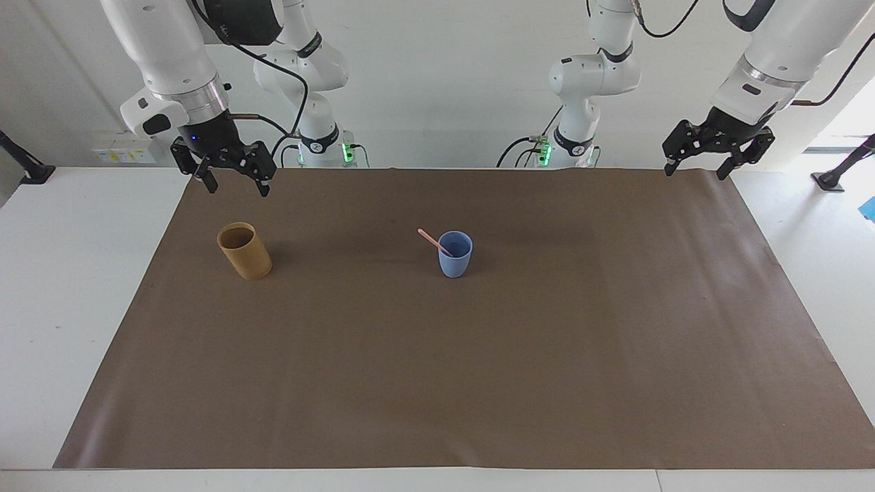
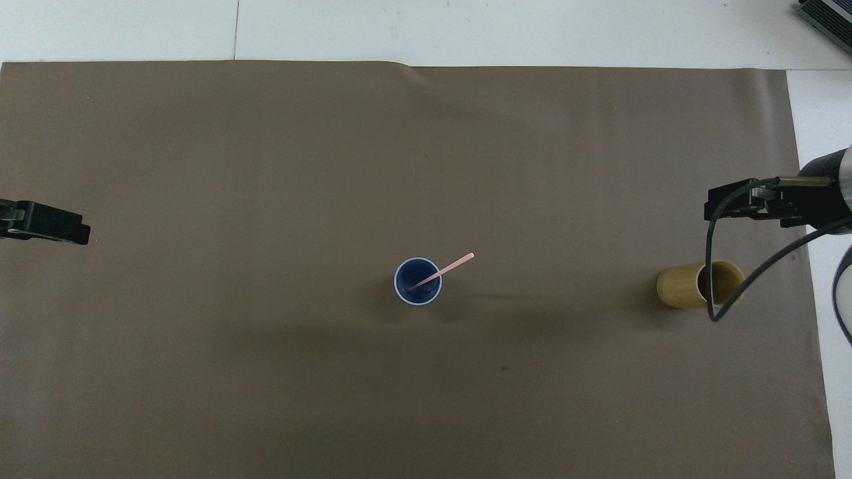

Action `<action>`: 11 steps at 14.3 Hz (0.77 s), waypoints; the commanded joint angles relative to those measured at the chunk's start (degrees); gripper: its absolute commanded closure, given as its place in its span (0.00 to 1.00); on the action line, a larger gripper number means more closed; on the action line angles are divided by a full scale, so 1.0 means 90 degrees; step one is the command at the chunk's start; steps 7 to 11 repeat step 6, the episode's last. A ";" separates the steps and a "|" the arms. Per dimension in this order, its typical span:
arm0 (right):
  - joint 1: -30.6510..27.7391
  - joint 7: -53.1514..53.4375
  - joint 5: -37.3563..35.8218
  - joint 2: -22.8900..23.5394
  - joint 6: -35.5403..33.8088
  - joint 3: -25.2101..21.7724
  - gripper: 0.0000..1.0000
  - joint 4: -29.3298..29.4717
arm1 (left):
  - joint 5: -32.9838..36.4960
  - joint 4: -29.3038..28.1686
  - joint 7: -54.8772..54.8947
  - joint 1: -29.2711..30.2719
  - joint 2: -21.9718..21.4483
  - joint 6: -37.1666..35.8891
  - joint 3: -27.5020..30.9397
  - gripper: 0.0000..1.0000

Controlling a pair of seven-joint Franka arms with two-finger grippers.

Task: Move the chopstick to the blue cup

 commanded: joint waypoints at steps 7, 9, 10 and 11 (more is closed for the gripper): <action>-0.0016 -0.0704 -0.0055 -0.0091 0.0123 0.0036 0.00 -0.0147 | -0.0028 -0.0153 0.0016 0.0120 -0.0143 0.0100 -0.0053 0.00; -0.0016 -0.0704 -0.0055 -0.0091 0.0123 0.0036 0.00 -0.0147 | -0.0028 -0.0153 0.0016 0.0120 -0.0143 0.0100 -0.0053 0.00; -0.0016 -0.0704 -0.0055 -0.0091 0.0123 0.0036 0.00 -0.0147 | -0.0028 -0.0153 0.0016 0.0120 -0.0143 0.0100 -0.0053 0.00; -0.0016 -0.0704 -0.0055 -0.0091 0.0123 0.0036 0.00 -0.0147 | -0.0028 -0.0153 0.0016 0.0120 -0.0143 0.0100 -0.0053 0.00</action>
